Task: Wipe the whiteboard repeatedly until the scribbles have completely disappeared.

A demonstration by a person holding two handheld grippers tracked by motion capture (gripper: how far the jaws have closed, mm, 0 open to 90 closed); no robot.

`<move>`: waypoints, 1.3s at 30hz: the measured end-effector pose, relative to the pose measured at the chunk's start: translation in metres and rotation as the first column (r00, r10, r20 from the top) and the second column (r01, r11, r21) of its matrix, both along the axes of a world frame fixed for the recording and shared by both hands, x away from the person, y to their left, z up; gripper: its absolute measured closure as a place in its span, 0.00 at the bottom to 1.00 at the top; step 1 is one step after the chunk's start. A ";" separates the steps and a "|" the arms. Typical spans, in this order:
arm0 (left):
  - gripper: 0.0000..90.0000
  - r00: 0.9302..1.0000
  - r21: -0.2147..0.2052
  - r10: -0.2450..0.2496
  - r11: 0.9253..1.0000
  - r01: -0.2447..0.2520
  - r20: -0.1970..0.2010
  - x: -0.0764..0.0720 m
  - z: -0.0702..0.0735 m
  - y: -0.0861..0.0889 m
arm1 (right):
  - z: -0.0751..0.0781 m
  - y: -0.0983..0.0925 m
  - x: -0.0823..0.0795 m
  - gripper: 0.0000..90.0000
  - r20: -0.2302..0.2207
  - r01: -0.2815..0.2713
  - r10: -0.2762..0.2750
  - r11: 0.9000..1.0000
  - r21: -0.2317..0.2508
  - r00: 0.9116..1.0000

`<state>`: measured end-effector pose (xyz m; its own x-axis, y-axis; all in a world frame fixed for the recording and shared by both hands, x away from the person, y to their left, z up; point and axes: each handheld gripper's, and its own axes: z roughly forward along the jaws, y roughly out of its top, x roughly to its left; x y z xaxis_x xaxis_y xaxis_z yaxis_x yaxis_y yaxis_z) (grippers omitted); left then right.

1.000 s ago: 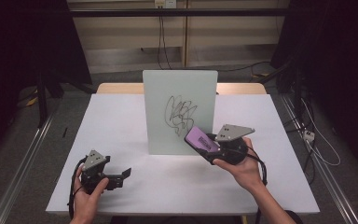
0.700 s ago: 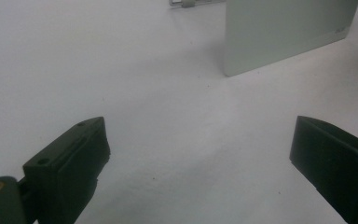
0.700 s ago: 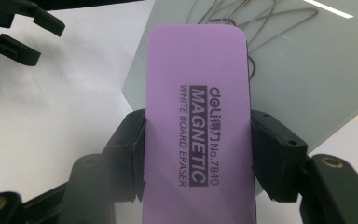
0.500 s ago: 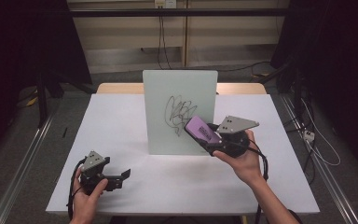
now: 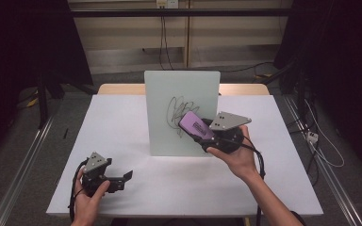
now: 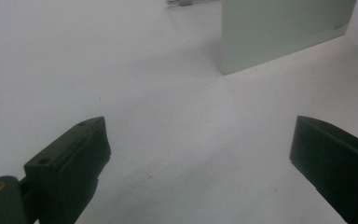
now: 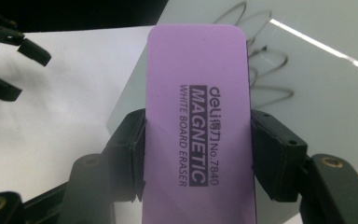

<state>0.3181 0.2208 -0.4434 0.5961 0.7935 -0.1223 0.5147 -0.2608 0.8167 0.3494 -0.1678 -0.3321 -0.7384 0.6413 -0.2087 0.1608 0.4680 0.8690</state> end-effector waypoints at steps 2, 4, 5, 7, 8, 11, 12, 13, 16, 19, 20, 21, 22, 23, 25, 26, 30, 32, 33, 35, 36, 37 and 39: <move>0.05 1.000 -0.002 -0.002 1.000 0.002 -0.001 0.000 -0.001 0.000 | 0.008 0.004 0.001 0.46 0.035 0.000 0.000 1.000 -0.008 0.999; 0.05 1.000 0.001 -0.004 1.000 0.004 -0.001 0.001 -0.001 0.000 | 0.011 0.005 0.002 0.46 0.048 0.003 -0.002 1.000 -0.016 0.999; 0.05 1.000 0.000 -0.004 1.000 0.004 0.000 0.000 -0.001 0.000 | 0.013 0.006 0.003 0.46 0.053 0.001 -0.001 1.000 -0.016 0.999; 0.05 1.000 0.004 -0.007 1.000 0.007 0.002 -0.001 0.000 0.000 | 0.016 0.008 0.006 0.46 0.064 0.003 -0.002 1.000 -0.022 0.998; 0.05 1.000 0.009 -0.005 1.000 0.005 0.002 -0.002 0.001 0.001 | 0.017 0.009 0.008 0.46 0.065 0.005 -0.003 1.000 -0.022 0.998; 0.05 1.000 0.016 0.003 1.000 -0.003 0.008 -0.003 0.001 0.000 | 0.020 0.011 0.010 0.46 0.084 0.009 -0.007 0.999 -0.031 0.996; 0.05 1.000 0.014 0.002 1.000 -0.002 0.009 -0.004 0.001 -0.001 | 0.022 0.012 0.011 0.46 0.089 0.009 -0.006 1.000 -0.029 0.996; 0.05 1.000 0.017 -0.002 1.000 0.002 0.009 -0.003 0.001 -0.001 | 0.023 0.012 0.010 0.46 0.097 0.011 -0.009 1.000 -0.027 0.995; 0.05 1.000 0.021 -0.005 1.000 0.005 0.006 -0.002 0.000 -0.003 | 0.028 0.010 0.010 0.46 0.112 0.016 -0.013 1.000 -0.019 0.994; 0.05 1.000 0.019 -0.006 1.000 0.006 0.000 -0.001 -0.001 -0.004 | 0.032 0.008 0.012 0.46 0.118 0.025 -0.022 1.000 -0.018 0.993; 0.05 1.000 0.021 -0.008 1.000 0.008 -0.003 -0.001 -0.001 -0.004 | 0.033 0.007 0.013 0.46 0.121 0.029 -0.027 0.999 -0.018 0.992; 0.05 1.000 0.023 -0.009 1.000 0.009 0.000 -0.001 -0.001 -0.003 | 0.034 0.006 0.015 0.46 0.121 0.032 -0.030 0.999 -0.012 0.992; 0.05 1.000 0.021 -0.010 1.000 0.010 0.001 -0.001 -0.001 -0.003 | 0.034 0.005 0.016 0.46 0.121 0.038 -0.037 0.999 -0.007 0.992; 0.05 1.000 0.021 -0.011 1.000 0.011 0.001 -0.001 -0.001 -0.003 | 0.035 0.005 0.017 0.46 0.120 0.040 -0.039 0.999 -0.004 0.992; 0.05 1.000 0.020 -0.009 1.000 0.009 0.001 -0.001 -0.001 -0.002 | 0.036 0.004 0.021 0.46 0.115 0.046 -0.045 0.999 -0.002 0.992; 0.05 1.000 0.014 -0.008 1.000 0.008 -0.002 0.000 -0.001 -0.003 | 0.036 0.004 0.023 0.46 0.114 0.049 -0.049 0.999 0.001 0.992; 0.05 1.000 0.018 -0.012 1.000 0.012 0.002 -0.001 -0.001 -0.004 | 0.037 0.004 0.028 0.46 0.099 0.042 -0.043 0.999 0.006 0.994; 0.05 1.000 0.018 -0.016 1.000 0.016 0.001 -0.001 -0.001 -0.005 | 0.037 0.004 0.031 0.46 0.094 0.034 -0.035 0.999 0.006 0.995; 0.05 1.000 0.016 -0.015 1.000 0.015 0.002 -0.001 -0.001 -0.005 | 0.037 0.005 0.032 0.46 0.091 0.030 -0.031 1.000 0.006 0.995; 0.05 1.000 0.017 -0.014 1.000 0.014 0.001 0.000 -0.001 -0.004 | 0.037 0.005 0.035 0.46 0.086 0.024 -0.023 1.000 -0.002 0.996; 0.05 1.000 0.018 -0.013 1.000 0.013 -0.001 0.000 -0.001 -0.004 | 0.037 0.006 0.036 0.46 0.087 0.025 -0.024 1.000 -0.005 0.996; 0.05 1.000 0.019 -0.013 1.000 0.013 -0.001 0.000 -0.001 -0.004 | 0.037 0.006 0.038 0.46 0.085 0.025 -0.025 1.000 -0.001 0.996; 0.05 1.000 0.016 -0.012 1.000 0.012 0.000 0.000 -0.001 -0.004 | 0.038 0.006 0.042 0.46 0.087 0.026 -0.026 1.000 0.001 0.996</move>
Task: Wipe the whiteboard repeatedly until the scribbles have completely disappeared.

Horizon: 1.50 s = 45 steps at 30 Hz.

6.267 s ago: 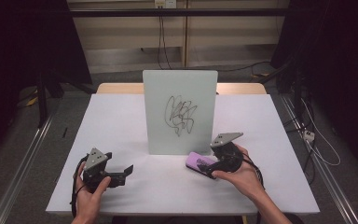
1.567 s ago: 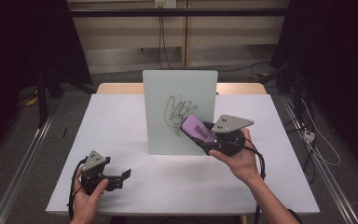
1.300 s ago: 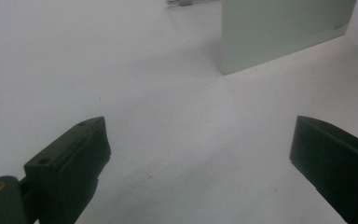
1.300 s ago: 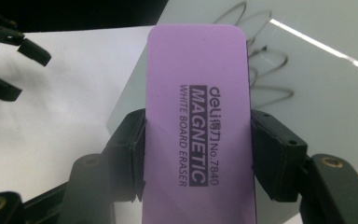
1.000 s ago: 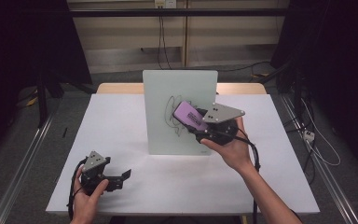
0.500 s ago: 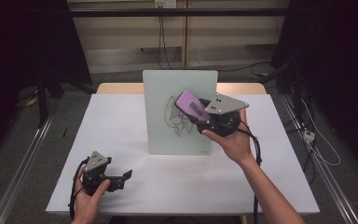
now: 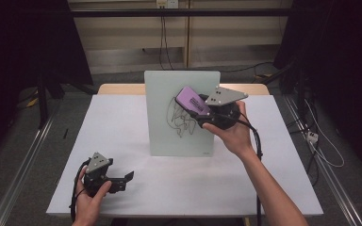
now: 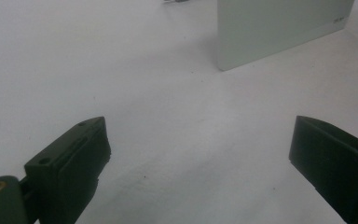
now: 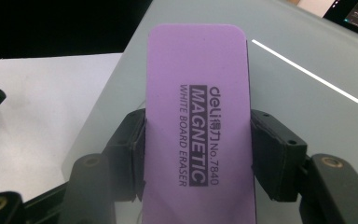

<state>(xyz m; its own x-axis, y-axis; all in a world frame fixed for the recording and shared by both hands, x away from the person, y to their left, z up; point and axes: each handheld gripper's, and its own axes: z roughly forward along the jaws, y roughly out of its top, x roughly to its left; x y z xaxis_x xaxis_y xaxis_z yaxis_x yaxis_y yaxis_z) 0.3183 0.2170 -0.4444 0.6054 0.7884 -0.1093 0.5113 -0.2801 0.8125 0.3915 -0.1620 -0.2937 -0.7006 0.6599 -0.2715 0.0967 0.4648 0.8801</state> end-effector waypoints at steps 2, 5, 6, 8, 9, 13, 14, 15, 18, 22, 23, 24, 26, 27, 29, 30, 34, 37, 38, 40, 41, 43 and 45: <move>0.05 1.000 -0.002 -0.001 1.000 0.001 0.000 0.000 0.000 0.000 | 0.001 0.000 0.004 0.46 -0.009 -0.004 0.004 1.000 -0.002 1.000; 0.05 1.000 0.000 -0.006 1.000 0.006 0.002 0.000 0.000 0.000 | -0.004 0.000 0.009 0.46 -0.019 0.009 -0.009 1.000 -0.013 1.000; 0.05 1.000 -0.002 -0.006 1.000 0.006 0.001 -0.001 0.000 0.000 | -0.006 -0.001 0.011 0.46 -0.024 0.010 -0.010 1.000 -0.009 1.000; 0.05 1.000 -0.002 -0.003 1.000 0.003 0.002 -0.001 0.000 0.000 | -0.007 -0.002 0.013 0.46 -0.026 0.003 -0.003 1.000 0.007 1.000; 0.05 1.000 -0.001 -0.003 1.000 0.003 0.002 -0.001 0.000 0.001 | -0.007 -0.001 0.013 0.46 -0.023 0.005 -0.005 1.000 0.008 1.000; 0.05 1.000 0.000 -0.002 1.000 0.002 -0.001 -0.001 0.001 0.001 | -0.008 0.000 0.014 0.46 -0.014 0.003 -0.003 1.000 -0.008 1.000; 0.05 1.000 0.000 -0.003 1.000 0.003 0.000 -0.001 0.001 0.001 | -0.008 -0.001 0.014 0.46 -0.016 -0.001 0.000 1.000 -0.009 1.000; 0.05 1.000 -0.001 -0.003 1.000 0.003 0.001 -0.001 0.000 0.000 | -0.009 -0.001 0.014 0.46 -0.017 0.000 0.000 1.000 -0.007 1.000; 0.05 1.000 0.001 -0.005 1.000 0.005 0.002 -0.001 0.000 0.000 | -0.012 0.001 0.013 0.46 -0.017 -0.008 0.007 1.000 -0.027 1.000; 0.05 1.000 0.002 -0.004 1.000 0.004 0.001 -0.001 0.000 0.001 | -0.018 0.004 0.011 0.46 -0.030 -0.019 0.018 0.999 -0.040 0.999; 0.05 1.000 0.002 -0.004 1.000 0.004 0.001 -0.001 0.000 0.000 | -0.019 0.004 0.011 0.46 -0.031 -0.023 0.022 0.999 -0.041 0.999; 0.05 1.000 0.002 -0.005 1.000 0.005 0.000 -0.001 0.000 0.000 | -0.020 0.005 0.011 0.46 -0.034 -0.026 0.025 0.999 -0.039 0.999; 0.05 1.000 0.001 -0.007 1.000 0.007 0.000 -0.001 0.000 0.000 | -0.023 0.006 0.010 0.46 -0.039 -0.032 0.031 0.999 -0.039 0.999; 0.05 1.000 0.001 -0.007 1.000 0.007 0.000 -0.001 0.000 0.000 | -0.025 0.007 0.010 0.46 -0.043 -0.036 0.034 0.999 -0.041 0.999; 0.05 1.000 0.001 -0.006 1.000 0.006 -0.001 -0.001 0.000 0.000 | -0.028 0.009 0.009 0.46 -0.046 -0.043 0.040 0.998 -0.049 0.998; 0.05 1.000 0.000 -0.005 1.000 0.005 -0.001 -0.001 0.000 0.000 | -0.031 0.010 0.008 0.47 -0.050 -0.045 0.043 0.998 -0.049 0.998; 0.05 1.000 0.002 -0.005 1.000 0.005 0.001 -0.001 0.000 0.000 | -0.037 0.013 0.007 0.46 -0.061 -0.057 0.054 0.997 -0.051 0.997; 0.05 1.000 0.003 -0.005 1.000 0.005 0.000 -0.001 0.000 0.000 | -0.042 0.016 0.006 0.46 -0.070 -0.067 0.063 0.996 -0.057 0.996; 0.05 1.000 0.003 -0.005 1.000 0.005 0.001 -0.001 0.000 0.000 | -0.043 0.016 0.006 0.46 -0.074 -0.069 0.065 0.996 -0.056 0.995; 0.05 1.000 0.002 -0.005 1.000 0.005 0.000 -0.001 0.000 0.001 | -0.045 0.017 0.005 0.46 -0.077 -0.072 0.068 0.996 -0.054 0.995; 0.05 1.000 0.002 -0.005 1.000 0.005 0.000 -0.001 0.000 0.001 | -0.047 0.018 0.005 0.46 -0.081 -0.075 0.071 0.996 -0.054 0.994; 0.05 1.000 0.000 -0.006 1.000 0.006 0.000 -0.001 0.000 0.001 | -0.049 0.019 0.004 0.46 -0.083 -0.076 0.072 0.996 -0.052 0.994; 0.05 1.000 0.004 -0.006 1.000 0.006 -0.003 -0.001 0.001 0.001 | -0.049 0.019 0.004 0.46 -0.084 -0.075 0.070 0.996 -0.053 0.994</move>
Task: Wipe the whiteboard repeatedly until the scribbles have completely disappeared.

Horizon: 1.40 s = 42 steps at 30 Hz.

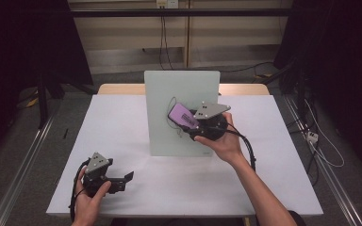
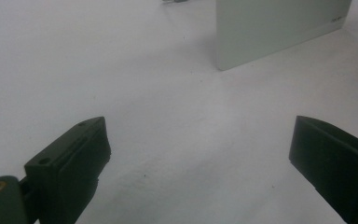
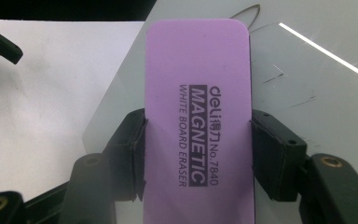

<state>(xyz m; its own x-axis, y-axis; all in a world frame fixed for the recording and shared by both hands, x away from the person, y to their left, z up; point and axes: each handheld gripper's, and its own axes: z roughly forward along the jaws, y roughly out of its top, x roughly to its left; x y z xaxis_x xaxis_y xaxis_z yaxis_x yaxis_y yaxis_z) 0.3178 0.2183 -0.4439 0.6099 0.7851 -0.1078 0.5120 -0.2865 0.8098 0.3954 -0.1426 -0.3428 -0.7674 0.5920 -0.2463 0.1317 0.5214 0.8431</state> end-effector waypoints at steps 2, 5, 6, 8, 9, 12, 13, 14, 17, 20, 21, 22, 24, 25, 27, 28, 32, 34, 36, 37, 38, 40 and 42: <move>0.05 1.000 -0.002 0.002 1.000 -0.002 -0.001 0.000 0.000 0.000 | 0.002 -0.001 0.001 0.46 -0.005 -0.003 0.003 1.000 -0.002 1.000; 0.05 1.000 0.001 0.001 1.000 -0.001 0.001 0.000 0.000 0.000 | 0.009 -0.005 0.001 0.46 0.011 0.014 -0.014 1.000 0.002 1.000; 0.05 1.000 0.000 0.001 1.000 -0.001 0.001 0.000 0.000 0.000 | 0.012 -0.008 0.003 0.46 0.017 0.022 -0.022 1.000 0.016 1.000; 0.05 1.000 0.000 0.000 1.000 0.000 0.000 0.000 0.000 0.000 | 0.019 -0.014 0.005 0.46 0.028 0.039 -0.040 0.999 0.035 0.999; 0.05 1.000 -0.001 0.002 1.000 -0.002 0.001 0.000 0.000 0.000 | 0.023 -0.016 0.006 0.46 0.035 0.045 -0.046 0.998 0.038 0.998; 0.05 1.000 -0.004 0.001 1.000 -0.001 0.000 0.000 0.000 0.000 | 0.036 -0.022 0.009 0.46 0.056 0.070 -0.073 0.997 0.045 0.996; 0.05 1.000 -0.001 0.001 1.000 -0.001 0.001 0.000 0.000 0.000 | 0.040 -0.024 0.009 0.46 0.060 0.077 -0.080 0.996 0.047 0.995; 0.06 1.000 0.000 0.003 1.000 -0.003 0.003 0.000 0.000 0.000 | 0.042 -0.025 0.010 0.46 0.065 0.081 -0.083 0.996 0.045 0.994; 0.06 1.000 -0.002 0.002 1.000 -0.002 0.001 0.000 0.000 0.000 | 0.044 -0.025 0.010 0.46 0.077 0.090 -0.093 0.995 0.041 0.993; 0.06 1.000 0.002 0.000 1.000 0.000 0.000 0.000 0.000 0.000 | 0.040 -0.023 0.009 0.46 0.078 0.087 -0.089 0.996 0.036 0.993; 0.06 1.000 0.001 -0.001 1.000 0.001 0.000 0.000 0.000 0.000 | 0.038 -0.021 0.008 0.46 0.076 0.083 -0.086 0.996 0.033 0.993; 0.06 1.000 -0.001 -0.001 1.000 0.001 0.002 0.000 0.000 0.000 | 0.035 -0.020 0.008 0.46 0.072 0.079 -0.080 0.997 0.028 0.994; 0.06 1.000 0.002 0.003 1.000 -0.003 0.004 0.000 0.000 0.000 | 0.031 -0.016 0.005 0.46 0.077 0.075 -0.075 0.997 -0.002 0.994; 0.06 1.000 0.002 0.003 1.000 -0.003 0.002 0.000 0.000 0.000 | 0.029 -0.014 0.004 0.46 0.075 0.074 -0.072 0.997 -0.012 0.995; 0.06 1.000 0.002 0.005 1.000 -0.005 0.001 0.000 0.000 -0.001 | 0.023 -0.011 0.003 0.46 0.067 0.064 -0.062 0.998 -0.021 0.996; 0.06 1.000 0.004 0.003 1.000 -0.003 0.002 0.000 0.000 -0.001 | 0.020 -0.009 0.002 0.46 0.060 0.058 -0.056 0.998 -0.026 0.997; 0.06 1.000 0.003 0.003 1.000 -0.003 -0.002 0.000 0.000 -0.001 | 0.007 -0.003 -0.001 0.46 0.036 0.037 -0.036 0.999 -0.039 0.999; 0.06 1.000 0.003 0.002 1.000 -0.002 0.002 0.000 0.000 -0.001 | 0.000 0.001 -0.003 0.46 0.017 0.022 -0.021 0.999 -0.049 1.000; 0.06 1.000 0.005 -0.002 1.000 0.002 0.003 0.000 0.000 -0.001 | -0.009 0.007 -0.005 0.46 -0.001 0.005 -0.005 0.998 -0.070 1.000; 0.06 1.000 0.005 -0.002 1.000 0.002 0.002 0.000 0.000 -0.001 | -0.011 0.009 -0.006 0.46 -0.008 0.001 -0.001 0.997 -0.073 1.000; 0.06 1.000 0.005 -0.002 1.000 0.002 0.002 0.000 0.000 -0.001 | -0.014 0.010 -0.006 0.46 -0.015 -0.006 0.005 0.997 -0.075 1.000; 0.06 1.000 0.002 0.001 1.000 -0.001 0.003 0.000 0.000 -0.001 | -0.016 0.011 -0.006 0.46 -0.028 -0.011 0.009 0.998 -0.064 1.000; 0.06 1.000 0.003 0.001 1.000 -0.001 0.003 0.000 0.000 -0.001 | -0.015 0.011 -0.005 0.46 -0.033 -0.015 0.013 0.998 -0.060 0.999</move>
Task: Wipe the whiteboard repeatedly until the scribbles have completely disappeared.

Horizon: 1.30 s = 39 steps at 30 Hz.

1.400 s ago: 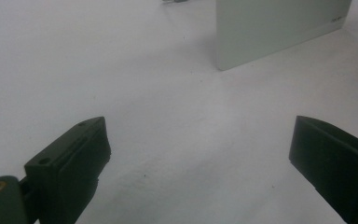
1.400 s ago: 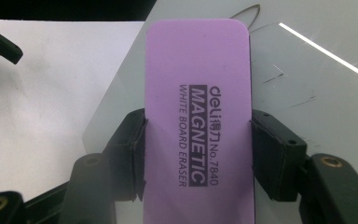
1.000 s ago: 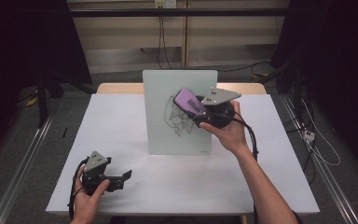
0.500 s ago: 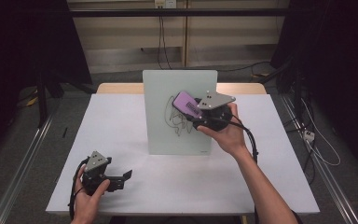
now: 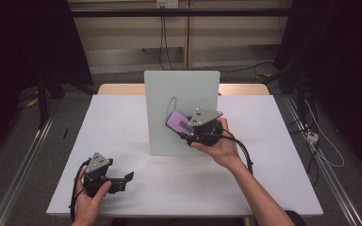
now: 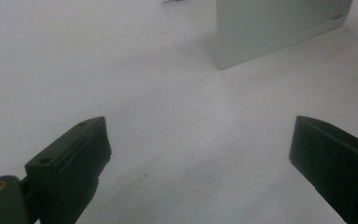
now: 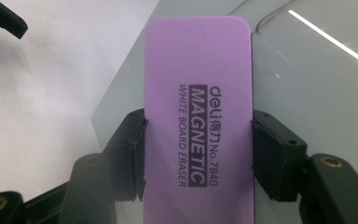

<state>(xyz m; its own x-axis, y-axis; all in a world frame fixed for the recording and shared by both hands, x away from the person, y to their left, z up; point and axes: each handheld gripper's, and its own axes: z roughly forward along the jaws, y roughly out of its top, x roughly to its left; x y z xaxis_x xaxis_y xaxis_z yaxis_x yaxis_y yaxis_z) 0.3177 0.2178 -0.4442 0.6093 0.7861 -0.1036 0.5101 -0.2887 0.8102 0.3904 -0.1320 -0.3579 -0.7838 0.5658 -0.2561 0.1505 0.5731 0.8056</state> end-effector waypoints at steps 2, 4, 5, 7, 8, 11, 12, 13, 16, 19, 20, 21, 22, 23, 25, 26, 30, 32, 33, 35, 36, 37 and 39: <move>0.06 1.000 0.000 0.001 1.000 -0.001 -0.003 0.000 0.000 0.000 | 0.002 0.000 0.001 0.46 -0.003 -0.003 0.003 1.000 -0.002 1.000; 0.06 1.000 0.001 -0.001 1.000 0.001 -0.002 0.000 0.000 0.000 | 0.004 0.000 0.002 0.46 0.002 0.001 -0.001 1.000 0.004 1.000; 0.06 1.000 0.000 0.000 1.000 0.000 0.000 0.000 0.000 0.000 | 0.007 0.000 0.003 0.46 0.007 0.005 -0.005 1.000 0.009 1.000; 0.06 1.000 0.000 -0.001 1.000 0.001 0.001 0.000 0.000 0.000 | 0.012 0.000 0.005 0.46 0.016 0.011 -0.011 1.000 0.019 1.000; 0.06 1.000 -0.001 -0.001 1.000 0.001 0.000 0.000 0.000 0.000 | 0.015 -0.001 0.006 0.46 0.020 0.014 -0.014 1.000 0.023 1.000; 0.06 1.000 -0.001 -0.001 1.000 0.001 -0.004 0.000 0.000 0.001 | 0.028 -0.002 0.010 0.46 0.040 0.036 -0.038 0.999 0.034 0.998; 0.06 1.000 0.001 -0.003 1.000 0.003 -0.002 0.000 0.000 0.001 | 0.031 -0.001 0.011 0.46 0.046 0.045 -0.046 0.998 0.035 0.998; 0.06 1.000 -0.002 -0.002 1.000 0.002 -0.002 0.000 0.000 0.001 | 0.035 -0.001 0.012 0.46 0.054 0.051 -0.053 0.998 0.034 0.997; 0.06 1.000 -0.001 -0.004 1.000 0.004 -0.002 0.000 0.001 0.001 | 0.047 -0.001 0.015 0.46 0.074 0.069 -0.072 0.997 0.039 0.995; 0.06 1.000 -0.003 -0.003 1.000 0.003 -0.002 0.000 0.001 0.001 | 0.057 -0.001 0.019 0.46 0.087 0.081 -0.085 0.995 0.057 0.993; 0.06 1.000 -0.003 -0.003 1.000 0.003 -0.002 0.000 0.001 0.001 | 0.059 -0.001 0.020 0.46 0.093 0.083 -0.088 0.995 0.061 0.992; 0.06 1.000 -0.005 -0.003 1.000 0.003 -0.001 0.000 0.000 0.001 | 0.061 -0.001 0.021 0.46 0.095 0.086 -0.092 0.994 0.065 0.991; 0.06 1.000 -0.006 -0.002 1.000 0.002 -0.001 0.000 0.000 0.001 | 0.062 0.000 0.022 0.46 0.095 0.088 -0.094 0.994 0.067 0.991; 0.06 1.000 -0.005 -0.003 1.000 0.003 -0.001 0.000 0.000 0.001 | 0.063 0.001 0.022 0.46 0.098 0.088 -0.094 0.994 0.065 0.991; 0.06 1.000 -0.004 -0.002 1.000 0.002 -0.001 0.000 0.000 0.001 | 0.061 0.003 0.021 0.46 0.097 0.088 -0.094 0.994 0.065 0.991; 0.06 1.000 -0.001 -0.004 1.000 0.004 -0.001 0.000 0.000 0.001 | 0.060 0.004 0.021 0.46 0.095 0.084 -0.090 0.995 0.061 0.991; 0.06 1.000 -0.002 -0.004 1.000 0.004 0.000 0.000 0.000 0.000 | 0.051 0.011 0.018 0.46 0.086 0.071 -0.074 0.997 0.035 0.994; 0.06 1.000 -0.001 -0.005 1.000 0.005 -0.004 0.000 0.000 0.000 | 0.046 0.014 0.017 0.46 0.077 0.061 -0.063 0.998 0.025 0.995; 0.06 1.000 -0.001 -0.005 1.000 0.005 -0.004 0.000 0.000 0.000 | 0.042 0.016 0.016 0.46 0.074 0.052 -0.054 0.998 0.016 0.996; 0.06 1.000 -0.002 -0.003 1.000 0.003 -0.001 0.000 0.000 0.000 | 0.036 0.019 0.015 0.46 0.061 0.042 -0.043 0.999 0.010 0.997; 0.06 1.000 -0.002 -0.003 1.000 0.003 -0.001 0.000 0.000 0.000 | 0.033 0.021 0.014 0.46 0.055 0.037 -0.037 0.999 0.008 0.998; 0.06 1.000 -0.002 -0.003 1.000 0.003 -0.001 0.000 0.000 0.000 | 0.030 0.022 0.013 0.46 0.051 0.031 -0.032 0.999 0.004 0.998; 0.06 1.000 0.000 -0.003 1.000 0.003 -0.002 0.000 0.000 0.000 | 0.024 0.025 0.011 0.46 0.039 0.023 -0.023 1.000 -0.003 0.999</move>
